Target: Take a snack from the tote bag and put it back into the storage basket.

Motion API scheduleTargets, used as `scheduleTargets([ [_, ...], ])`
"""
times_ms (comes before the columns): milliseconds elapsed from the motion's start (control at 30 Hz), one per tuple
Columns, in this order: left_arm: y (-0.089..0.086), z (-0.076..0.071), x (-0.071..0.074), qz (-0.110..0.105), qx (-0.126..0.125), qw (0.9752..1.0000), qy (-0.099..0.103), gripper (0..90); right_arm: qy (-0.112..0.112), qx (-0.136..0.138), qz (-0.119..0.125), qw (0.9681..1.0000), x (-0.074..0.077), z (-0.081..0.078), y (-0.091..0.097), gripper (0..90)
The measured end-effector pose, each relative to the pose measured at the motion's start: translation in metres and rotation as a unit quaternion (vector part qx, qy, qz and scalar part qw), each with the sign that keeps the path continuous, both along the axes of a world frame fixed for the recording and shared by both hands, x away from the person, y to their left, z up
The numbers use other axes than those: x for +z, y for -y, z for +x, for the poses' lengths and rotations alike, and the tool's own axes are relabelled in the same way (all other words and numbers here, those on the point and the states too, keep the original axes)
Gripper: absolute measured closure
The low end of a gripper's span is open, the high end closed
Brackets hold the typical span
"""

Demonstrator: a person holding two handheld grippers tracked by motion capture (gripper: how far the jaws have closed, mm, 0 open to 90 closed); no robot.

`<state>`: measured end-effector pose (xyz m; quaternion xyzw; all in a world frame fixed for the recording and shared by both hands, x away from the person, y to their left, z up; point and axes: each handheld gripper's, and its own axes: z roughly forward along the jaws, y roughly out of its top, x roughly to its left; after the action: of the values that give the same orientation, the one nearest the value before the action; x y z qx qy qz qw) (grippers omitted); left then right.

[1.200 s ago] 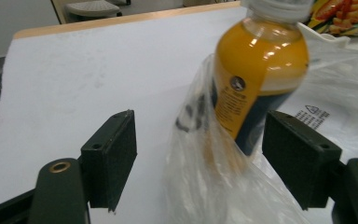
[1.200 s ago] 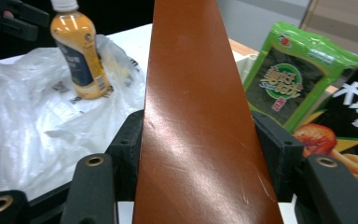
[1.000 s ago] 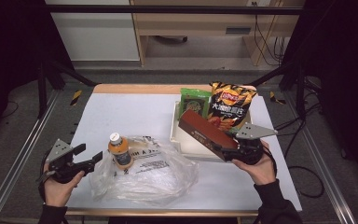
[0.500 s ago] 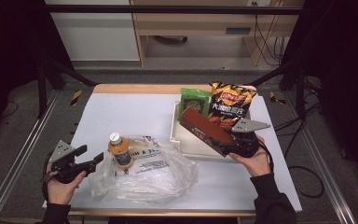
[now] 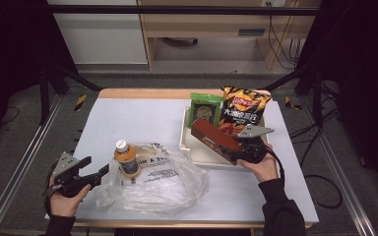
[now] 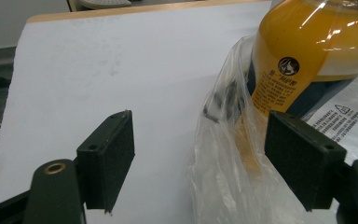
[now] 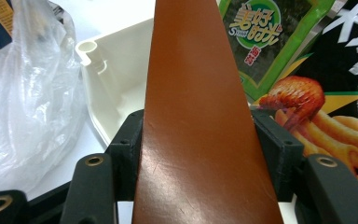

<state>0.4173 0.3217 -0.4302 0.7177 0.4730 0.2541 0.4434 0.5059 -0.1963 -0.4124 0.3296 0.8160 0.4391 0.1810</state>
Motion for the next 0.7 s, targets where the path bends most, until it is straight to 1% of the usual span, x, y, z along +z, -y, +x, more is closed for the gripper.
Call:
scheduleTargets([
  [300,0.002,-0.001,-0.001,0.001,-0.003,1.0000,0.001,23.5,-0.021,0.004,-0.019,0.9996,-0.011,0.008,-0.010,43.5],
  [433,0.002,-0.001,-0.002,0.001,-0.004,1.0000,0.000,23.5,-0.028,0.001,-0.034,0.9991,-0.015,0.010,-0.012,43.5],
  [600,0.002,-0.001,-0.002,0.001,-0.003,1.0000,0.000,23.5,-0.035,-0.002,-0.044,0.9984,-0.019,0.013,-0.012,43.4],
  [700,0.002,-0.001,-0.002,-0.001,-0.003,1.0000,0.001,23.5,-0.043,-0.003,-0.050,0.9978,-0.021,0.014,-0.012,43.3],
])
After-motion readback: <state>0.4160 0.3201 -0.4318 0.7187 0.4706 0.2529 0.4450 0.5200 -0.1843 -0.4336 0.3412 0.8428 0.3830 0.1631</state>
